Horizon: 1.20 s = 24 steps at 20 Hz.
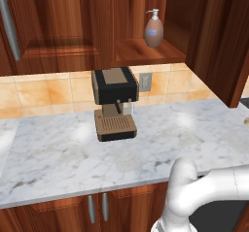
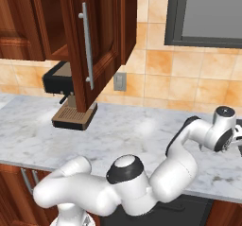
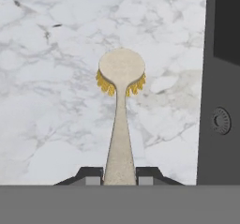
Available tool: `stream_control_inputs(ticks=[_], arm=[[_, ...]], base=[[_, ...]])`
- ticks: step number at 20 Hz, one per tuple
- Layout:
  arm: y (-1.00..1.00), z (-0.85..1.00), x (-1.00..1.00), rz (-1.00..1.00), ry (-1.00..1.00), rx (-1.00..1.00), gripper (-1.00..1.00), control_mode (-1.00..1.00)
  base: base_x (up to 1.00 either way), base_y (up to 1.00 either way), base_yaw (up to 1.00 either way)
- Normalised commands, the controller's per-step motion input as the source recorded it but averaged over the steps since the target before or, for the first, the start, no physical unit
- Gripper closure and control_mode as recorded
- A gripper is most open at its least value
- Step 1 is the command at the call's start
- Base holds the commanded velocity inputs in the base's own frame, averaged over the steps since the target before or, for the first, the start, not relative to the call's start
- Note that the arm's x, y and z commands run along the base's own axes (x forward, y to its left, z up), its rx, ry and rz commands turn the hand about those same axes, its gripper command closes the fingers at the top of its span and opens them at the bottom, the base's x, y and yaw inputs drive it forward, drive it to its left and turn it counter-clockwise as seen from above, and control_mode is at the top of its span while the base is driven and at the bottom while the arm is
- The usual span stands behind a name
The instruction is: Locate and retrieve the dish brush and soap dispenser from the cabinet. Place them next to the sink.
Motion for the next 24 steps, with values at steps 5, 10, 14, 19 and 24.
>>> stream_control_inputs(ticks=[5, 10, 14, 19, 24], arm=[[-0.05, -0.21, 0.09, 0.00, 0.05, 0.01, 1.00, -1.00], [-0.09, -0.17, 0.09, 0.00, 0.00, 0.02, 1.00, -1.00], [-0.09, -0.17, 0.10, 0.00, 0.00, 0.02, 1.00, -1.00], [-0.01, -0.19, 0.10, 0.00, 0.00, 0.02, -1.00, -1.00], [0.00, -0.09, 0.06, 0.01, 0.00, 0.01, -1.00, -1.00]], base=[[0.00, 0.00, 0.00], [0.00, 0.00, 0.00], [0.00, 0.00, 0.00], [0.00, 0.00, 0.00], [0.00, 0.00, 0.00]])
